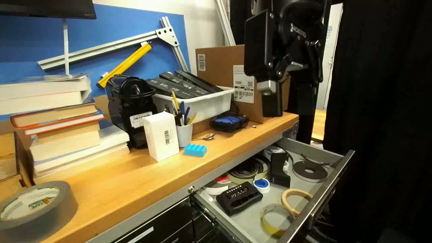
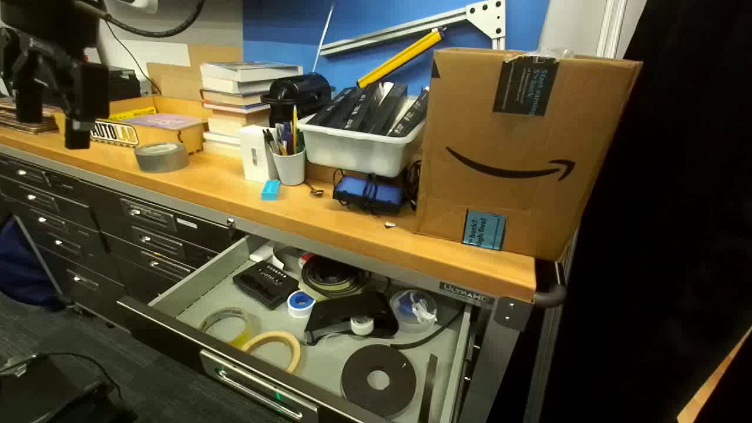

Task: Put the blue object inside the drawer and close it

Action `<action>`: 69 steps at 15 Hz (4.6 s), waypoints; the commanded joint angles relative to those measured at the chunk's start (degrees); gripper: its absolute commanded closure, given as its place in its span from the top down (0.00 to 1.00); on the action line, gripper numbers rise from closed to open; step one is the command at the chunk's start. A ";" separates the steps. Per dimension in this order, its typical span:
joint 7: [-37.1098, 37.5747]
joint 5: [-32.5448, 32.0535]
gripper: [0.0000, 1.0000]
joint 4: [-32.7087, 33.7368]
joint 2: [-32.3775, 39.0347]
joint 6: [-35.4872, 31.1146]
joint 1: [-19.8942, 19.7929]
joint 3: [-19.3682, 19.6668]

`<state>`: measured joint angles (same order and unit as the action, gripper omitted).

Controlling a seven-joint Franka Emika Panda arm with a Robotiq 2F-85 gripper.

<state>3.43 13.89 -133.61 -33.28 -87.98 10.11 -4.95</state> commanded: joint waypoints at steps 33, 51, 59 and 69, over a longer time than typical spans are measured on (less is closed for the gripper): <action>13.58 -18.22 0.91 29.85 51.85 -31.47 -1.30 0.58; 27.55 -16.71 0.14 0.66 29.38 -32.34 -5.39 1.92; 18.52 -6.74 0.91 -7.31 27.72 -27.07 -9.23 4.52; -2.10 -4.90 1.00 -10.74 35.51 -7.72 -12.21 7.82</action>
<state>2.92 6.96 -144.57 -3.03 -96.66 -2.49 3.49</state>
